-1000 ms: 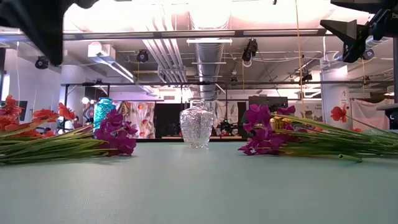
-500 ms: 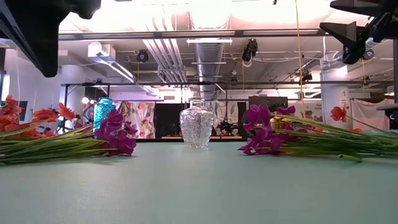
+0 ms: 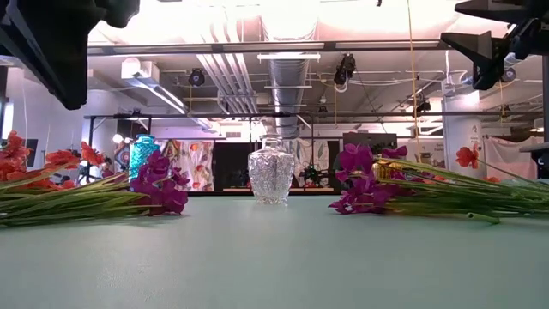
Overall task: Sort flowers into vase by color
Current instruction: Put the bottom left violet flowers into the transparent flower vase
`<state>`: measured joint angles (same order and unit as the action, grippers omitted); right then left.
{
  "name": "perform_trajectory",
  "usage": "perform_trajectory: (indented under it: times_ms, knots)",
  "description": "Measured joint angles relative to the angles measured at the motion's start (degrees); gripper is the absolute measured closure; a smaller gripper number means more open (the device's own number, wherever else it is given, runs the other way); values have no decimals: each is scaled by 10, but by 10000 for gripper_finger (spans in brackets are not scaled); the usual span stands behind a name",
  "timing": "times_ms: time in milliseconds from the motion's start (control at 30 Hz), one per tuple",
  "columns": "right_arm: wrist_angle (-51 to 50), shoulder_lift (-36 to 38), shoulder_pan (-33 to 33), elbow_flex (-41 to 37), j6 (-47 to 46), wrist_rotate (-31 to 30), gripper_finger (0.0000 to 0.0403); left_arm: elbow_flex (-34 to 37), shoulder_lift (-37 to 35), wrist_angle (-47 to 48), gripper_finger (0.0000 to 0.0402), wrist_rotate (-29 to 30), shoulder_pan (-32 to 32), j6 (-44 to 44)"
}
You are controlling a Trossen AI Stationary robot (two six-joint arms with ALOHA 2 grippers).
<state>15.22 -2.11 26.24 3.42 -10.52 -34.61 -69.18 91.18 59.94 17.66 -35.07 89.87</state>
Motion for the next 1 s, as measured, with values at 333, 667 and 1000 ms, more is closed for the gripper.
perform_trajectory:
  times_ms: [333, 667, 1000]
  knots:
    - [0, 0, 0, 0, 0, 0, 193, 34, 67, -25, 207, 11, 3, 59]
    - [0, 0, 0, 0, 0, 0, 193, 33, 128, -20, 187, 8, 7, 69]
    - [0, 0, 0, 0, 0, 0, 193, 33, 163, -23, 188, 8, 8, 69]
